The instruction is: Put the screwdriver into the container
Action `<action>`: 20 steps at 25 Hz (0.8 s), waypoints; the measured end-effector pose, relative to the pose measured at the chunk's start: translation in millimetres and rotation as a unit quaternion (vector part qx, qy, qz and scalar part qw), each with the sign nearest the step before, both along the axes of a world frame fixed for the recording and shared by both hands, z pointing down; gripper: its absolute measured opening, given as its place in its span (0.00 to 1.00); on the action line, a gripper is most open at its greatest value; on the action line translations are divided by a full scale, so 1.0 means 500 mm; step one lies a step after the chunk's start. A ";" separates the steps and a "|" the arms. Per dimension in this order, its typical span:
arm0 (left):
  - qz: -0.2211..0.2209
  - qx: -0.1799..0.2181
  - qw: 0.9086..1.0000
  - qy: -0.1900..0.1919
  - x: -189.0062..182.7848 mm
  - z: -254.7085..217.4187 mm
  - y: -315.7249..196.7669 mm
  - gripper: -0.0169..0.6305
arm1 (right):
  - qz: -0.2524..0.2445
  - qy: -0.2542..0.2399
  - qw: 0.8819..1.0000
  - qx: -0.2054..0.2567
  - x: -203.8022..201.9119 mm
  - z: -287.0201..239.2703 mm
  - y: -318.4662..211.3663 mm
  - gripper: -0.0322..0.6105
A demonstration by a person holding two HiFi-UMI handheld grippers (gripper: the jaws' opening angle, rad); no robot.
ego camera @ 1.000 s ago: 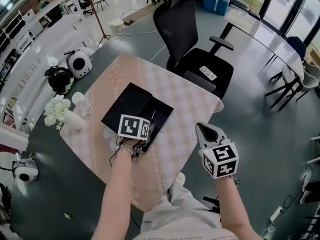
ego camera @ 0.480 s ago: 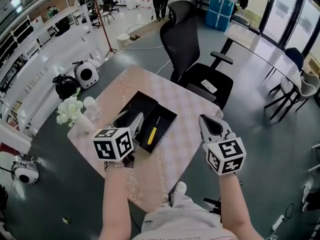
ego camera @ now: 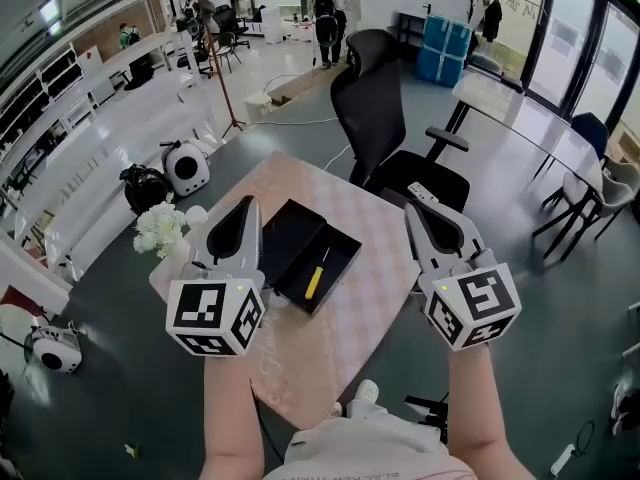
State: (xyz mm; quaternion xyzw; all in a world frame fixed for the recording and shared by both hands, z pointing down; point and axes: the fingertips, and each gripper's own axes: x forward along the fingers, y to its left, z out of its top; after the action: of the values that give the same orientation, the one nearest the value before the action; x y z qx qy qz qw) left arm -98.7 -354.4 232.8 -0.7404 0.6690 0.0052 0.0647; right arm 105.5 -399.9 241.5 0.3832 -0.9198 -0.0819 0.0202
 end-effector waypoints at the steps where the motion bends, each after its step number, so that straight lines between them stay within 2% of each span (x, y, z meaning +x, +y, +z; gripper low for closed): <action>1: -0.007 0.019 1.000 -0.005 -0.003 -0.024 0.011 0.04 | -0.002 -0.002 1.000 0.012 -0.002 -0.018 0.008 0.06; 4: -0.022 0.065 0.998 -0.011 -0.009 -0.078 0.040 0.04 | -0.010 -0.012 0.999 0.039 -0.003 -0.067 0.034 0.06; 7: -0.032 0.087 0.996 -0.019 -0.011 -0.101 0.058 0.04 | -0.010 -0.023 0.998 0.058 0.004 -0.098 0.053 0.06; 20: -0.038 0.098 0.994 -0.012 -0.013 -0.117 0.084 0.04 | 0.005 -0.019 0.997 0.075 0.023 -0.112 0.072 0.06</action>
State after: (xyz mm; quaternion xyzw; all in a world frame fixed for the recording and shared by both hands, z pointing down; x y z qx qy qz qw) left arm -105.1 -312.2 174.4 -0.7047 0.6918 0.0593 0.1458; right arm 117.3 -363.8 185.5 0.3899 -0.9093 -0.1432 -0.0257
